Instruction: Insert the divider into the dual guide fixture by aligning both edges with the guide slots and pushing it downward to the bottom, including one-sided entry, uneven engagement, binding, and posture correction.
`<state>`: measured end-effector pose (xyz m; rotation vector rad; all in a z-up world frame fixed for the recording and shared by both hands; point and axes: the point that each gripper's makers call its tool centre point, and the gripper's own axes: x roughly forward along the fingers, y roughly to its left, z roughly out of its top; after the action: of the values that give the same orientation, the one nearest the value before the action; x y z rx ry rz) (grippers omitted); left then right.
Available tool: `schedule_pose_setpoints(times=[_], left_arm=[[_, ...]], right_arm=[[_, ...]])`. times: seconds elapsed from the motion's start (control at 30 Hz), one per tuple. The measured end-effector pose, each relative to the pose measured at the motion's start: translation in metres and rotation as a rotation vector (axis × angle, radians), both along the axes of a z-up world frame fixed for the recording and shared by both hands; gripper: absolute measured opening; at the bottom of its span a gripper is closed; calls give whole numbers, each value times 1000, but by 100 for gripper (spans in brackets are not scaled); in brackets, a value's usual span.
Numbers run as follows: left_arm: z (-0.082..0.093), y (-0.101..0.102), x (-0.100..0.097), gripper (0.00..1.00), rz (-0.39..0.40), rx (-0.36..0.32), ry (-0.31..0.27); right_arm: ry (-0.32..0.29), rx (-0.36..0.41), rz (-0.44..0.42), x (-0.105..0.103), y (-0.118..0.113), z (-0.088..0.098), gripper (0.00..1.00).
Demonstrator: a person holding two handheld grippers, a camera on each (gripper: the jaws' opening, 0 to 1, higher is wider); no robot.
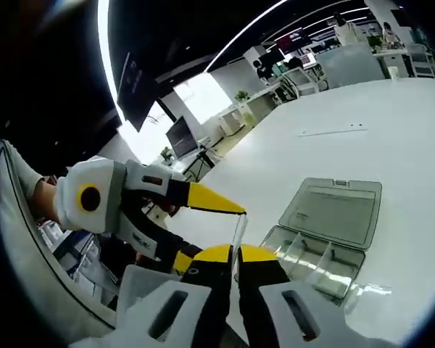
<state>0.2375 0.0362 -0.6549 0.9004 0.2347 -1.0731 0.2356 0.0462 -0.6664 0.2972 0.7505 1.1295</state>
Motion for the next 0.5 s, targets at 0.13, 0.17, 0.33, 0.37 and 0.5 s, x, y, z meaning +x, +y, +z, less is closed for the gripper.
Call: schedule_pose_setpoints(times=[0.13,0.17,0.33,0.37,0.5], left_arm=[[0,-1,0,30,-5,-1,-3],[0,-1,0,30,-6,0,-6],[1,-1,1,30,-10,2,-12],[1,-1,1,31,-11,5,-15],[1,-2,3,31,-13,3,-11]], right_arm=[[16,6,-7,-1,0,0,0],[19,9,-9,0,0,0,0],[28,15,-18,1,-1,1,0],[33,20,-20,1,-1,1,0],[21,20,-11,-1,0,2,0]])
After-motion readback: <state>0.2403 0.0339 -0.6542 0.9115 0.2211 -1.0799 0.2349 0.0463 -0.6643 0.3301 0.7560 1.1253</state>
